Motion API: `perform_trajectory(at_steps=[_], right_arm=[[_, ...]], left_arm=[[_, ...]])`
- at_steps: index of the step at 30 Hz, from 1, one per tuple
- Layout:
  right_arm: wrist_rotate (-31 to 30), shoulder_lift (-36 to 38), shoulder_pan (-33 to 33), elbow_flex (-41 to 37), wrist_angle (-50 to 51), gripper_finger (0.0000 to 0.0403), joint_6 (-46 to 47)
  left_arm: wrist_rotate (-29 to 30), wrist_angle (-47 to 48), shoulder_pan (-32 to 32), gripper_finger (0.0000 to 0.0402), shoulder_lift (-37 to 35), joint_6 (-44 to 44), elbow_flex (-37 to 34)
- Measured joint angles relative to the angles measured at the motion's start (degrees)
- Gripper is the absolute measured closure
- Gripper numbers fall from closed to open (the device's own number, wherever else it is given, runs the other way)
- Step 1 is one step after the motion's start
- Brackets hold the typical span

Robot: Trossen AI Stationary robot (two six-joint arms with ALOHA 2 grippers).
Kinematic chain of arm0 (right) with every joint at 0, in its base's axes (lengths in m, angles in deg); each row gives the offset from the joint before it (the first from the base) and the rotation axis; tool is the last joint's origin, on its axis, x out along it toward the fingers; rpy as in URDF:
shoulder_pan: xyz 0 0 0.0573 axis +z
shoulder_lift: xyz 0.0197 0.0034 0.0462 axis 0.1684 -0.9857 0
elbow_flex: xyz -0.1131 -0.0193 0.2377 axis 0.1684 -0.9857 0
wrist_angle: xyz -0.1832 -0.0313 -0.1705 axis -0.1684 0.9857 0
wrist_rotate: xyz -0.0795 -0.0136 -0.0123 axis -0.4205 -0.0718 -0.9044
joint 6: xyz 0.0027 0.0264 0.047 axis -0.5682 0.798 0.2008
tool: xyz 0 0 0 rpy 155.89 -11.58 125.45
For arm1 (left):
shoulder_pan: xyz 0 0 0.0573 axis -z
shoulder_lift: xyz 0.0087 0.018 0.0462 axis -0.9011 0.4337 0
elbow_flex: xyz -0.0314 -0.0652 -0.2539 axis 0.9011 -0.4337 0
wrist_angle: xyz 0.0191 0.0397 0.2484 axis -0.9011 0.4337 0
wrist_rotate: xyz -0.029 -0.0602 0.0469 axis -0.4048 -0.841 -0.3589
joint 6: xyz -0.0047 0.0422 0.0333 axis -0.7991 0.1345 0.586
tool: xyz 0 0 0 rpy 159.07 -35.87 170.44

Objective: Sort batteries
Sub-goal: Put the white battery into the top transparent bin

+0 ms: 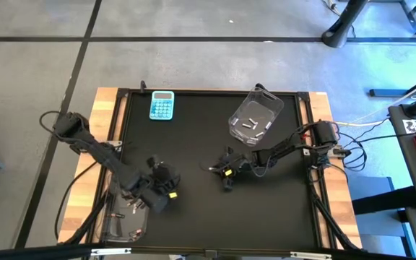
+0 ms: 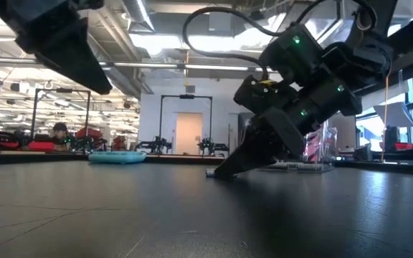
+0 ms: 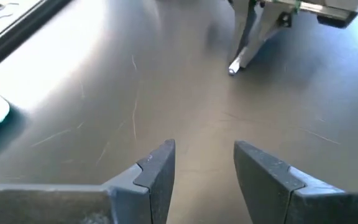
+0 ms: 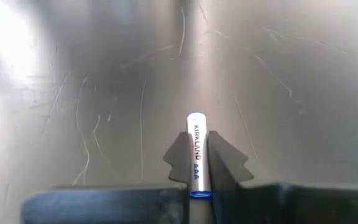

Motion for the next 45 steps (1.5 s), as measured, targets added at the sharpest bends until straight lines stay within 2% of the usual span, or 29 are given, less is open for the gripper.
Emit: perform_trajectory(at_steps=[4,8,12,17,23,25,28,33,38,42,45], right_arm=[[-1.01,-0.58,1.23,-1.40,-3.47,0.0375,4.72],[-3.48,0.15,4.50,-2.23,-7.04,0.0376,5.94],[-5.59,3.91,7.75,-2.67,-7.91,0.0376,5.66],[-12.41,12.72,9.94,-2.31,-8.05,0.0376,3.26],[-23.70,27.28,9.64,-2.20,0.58,0.0376,0.95],[-28.62,32.08,8.04,-2.20,6.51,0.0376,1.23],[-31.35,38.74,3.60,-2.22,16.09,0.0376,4.25],[-27.07,45.62,-9.50,-2.16,33.54,0.0376,13.01],[-12.94,45.94,-26.72,-2.16,45.54,0.0376,17.24],[-4.16,42.39,-36.33,-2.16,47.94,0.0376,16.72],[-0.85,38.81,-40.19,-2.16,46.83,0.0376,15.06]], left_arm=[[2.67,0.37,1.99,0.0247,0.00,-4.60,-0.86],[2.94,0.71,2.84,0.0247,0.07,-5.97,-0.97],[3.07,0.71,2.89,0.0247,0.07,-6.18,-0.97],[3.07,0.69,2.89,0.0247,0.07,-6.17,-0.95],[3.09,0.60,2.89,0.0247,0.07,-6.18,-0.95],[3.09,0.60,2.89,0.0247,0.07,-6.39,-0.95],[3.20,0.45,2.89,0.0247,0.07,-6.57,-0.93],[4.77,0.36,2.89,0.0247,0.07,-6.57,-0.93],[4.96,0.34,2.87,0.0247,0.07,-6.51,-0.93],[4.98,0.32,2.85,0.0247,0.07,-6.53,-0.93],[4.97,0.32,2.83,0.0247,0.07,-6.55,-0.93]])
